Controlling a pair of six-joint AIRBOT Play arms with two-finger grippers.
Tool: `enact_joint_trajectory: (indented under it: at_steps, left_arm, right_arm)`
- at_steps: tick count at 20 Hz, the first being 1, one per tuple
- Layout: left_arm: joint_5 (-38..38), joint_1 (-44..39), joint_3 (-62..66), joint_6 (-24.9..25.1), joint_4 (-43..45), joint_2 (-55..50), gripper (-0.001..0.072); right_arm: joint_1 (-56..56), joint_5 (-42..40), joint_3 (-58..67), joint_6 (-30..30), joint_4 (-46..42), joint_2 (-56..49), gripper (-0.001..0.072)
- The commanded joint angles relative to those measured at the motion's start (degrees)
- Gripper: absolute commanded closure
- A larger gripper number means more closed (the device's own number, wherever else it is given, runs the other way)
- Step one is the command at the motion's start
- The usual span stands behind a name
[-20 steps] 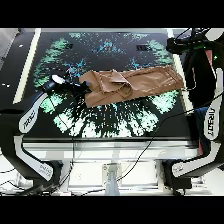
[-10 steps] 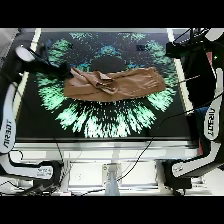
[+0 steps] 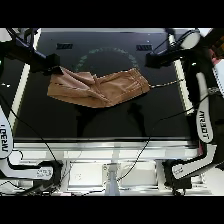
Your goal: Fold the clothes and pants, and hang the long-sleeved shirts on hangers.
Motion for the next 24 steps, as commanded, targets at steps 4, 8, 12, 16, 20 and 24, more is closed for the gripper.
enact_joint_trajectory:
  at_steps: [4, 8, 12, 16, 20, 24]
  left_arm:
    - [-4.98, -0.37, 0.79, -0.09, 0.48, 0.09, 0.0695]
    - [-4.74, -0.42, 0.79, 1.46, 0.48, 0.09, 0.0695]
    - [0.68, -0.46, 0.76, 1.64, 0.22, 0.07, 0.0695]
    - [7.85, -2.58, 0.76, 3.96, 0.13, 0.07, 0.0695]
    - [15.3, -5.57, 0.76, 4.9, 0.09, -0.44, 0.0695]
    - [18.34, -9.44, 0.74, 4.92, 0.13, -2.93, 0.0695]
  right_arm:
    - [16.15, -19.26, -6.19, 6.32, 0.2, -4.87, 0.0669]
    - [21.94, -24.96, -6.16, 13.33, 0.44, -11.96, 0.0669]
    - [26.58, -25.03, -6.16, 15.04, 6.64, -17.49, 0.0669]
    - [33.03, -26.49, -6.16, 15.58, 9.01, -20.15, 0.0669]
    - [36.44, -30.45, -5.44, 15.82, 13.88, -20.17, 0.0669]
    - [36.41, -34.25, -5.46, 15.8, 26.12, -20.17, 0.067]
